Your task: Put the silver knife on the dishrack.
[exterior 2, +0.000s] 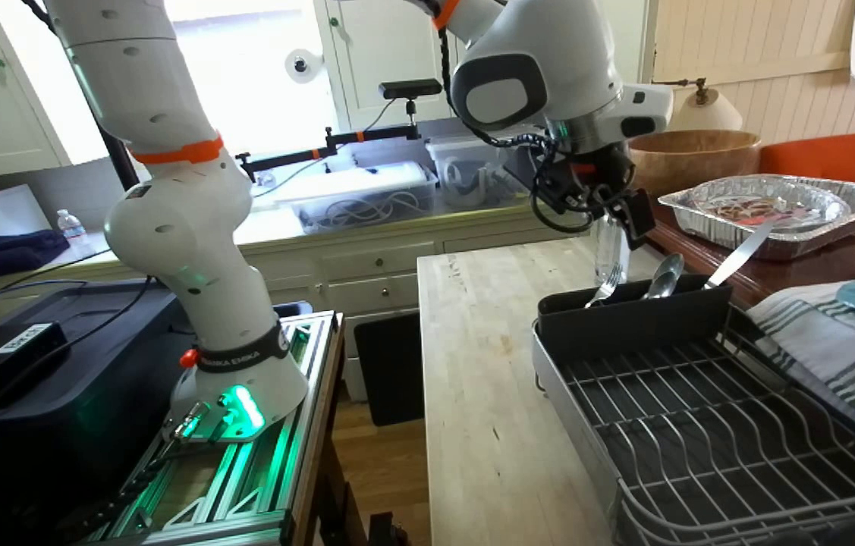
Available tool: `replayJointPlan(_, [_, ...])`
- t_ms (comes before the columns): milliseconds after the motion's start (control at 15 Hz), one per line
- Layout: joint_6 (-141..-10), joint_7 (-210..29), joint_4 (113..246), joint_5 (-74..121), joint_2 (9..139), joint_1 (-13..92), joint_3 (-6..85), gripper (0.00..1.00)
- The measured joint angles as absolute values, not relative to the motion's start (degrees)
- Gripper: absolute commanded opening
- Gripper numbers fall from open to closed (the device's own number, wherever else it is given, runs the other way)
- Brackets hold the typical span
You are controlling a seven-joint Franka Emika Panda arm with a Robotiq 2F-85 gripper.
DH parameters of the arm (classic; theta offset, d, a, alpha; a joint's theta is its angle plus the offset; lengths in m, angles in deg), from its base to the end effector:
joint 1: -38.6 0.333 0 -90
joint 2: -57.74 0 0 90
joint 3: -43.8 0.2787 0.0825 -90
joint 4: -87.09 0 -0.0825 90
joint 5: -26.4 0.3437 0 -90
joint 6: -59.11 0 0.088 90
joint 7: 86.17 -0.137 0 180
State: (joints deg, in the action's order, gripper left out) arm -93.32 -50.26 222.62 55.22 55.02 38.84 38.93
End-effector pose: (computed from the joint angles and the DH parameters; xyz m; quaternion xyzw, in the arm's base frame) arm 0.5028 -0.0478 0.3413 -0.9722 -0.0665 -0.2073 0.0865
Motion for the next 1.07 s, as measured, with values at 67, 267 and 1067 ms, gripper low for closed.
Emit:
replayJointPlan(67, [-92.68, -51.72, 223.34, 54.10, 54.00, 38.49, 38.86, 1.00])
replayJointPlan(267, [-90.89, -56.99, 225.35, 49.99, 51.05, 37.37, 38.54, 1.00])
replayJointPlan(1067, [-85.55, -64.79, 227.33, 45.37, 46.02, 36.27, 36.93, 1.00])
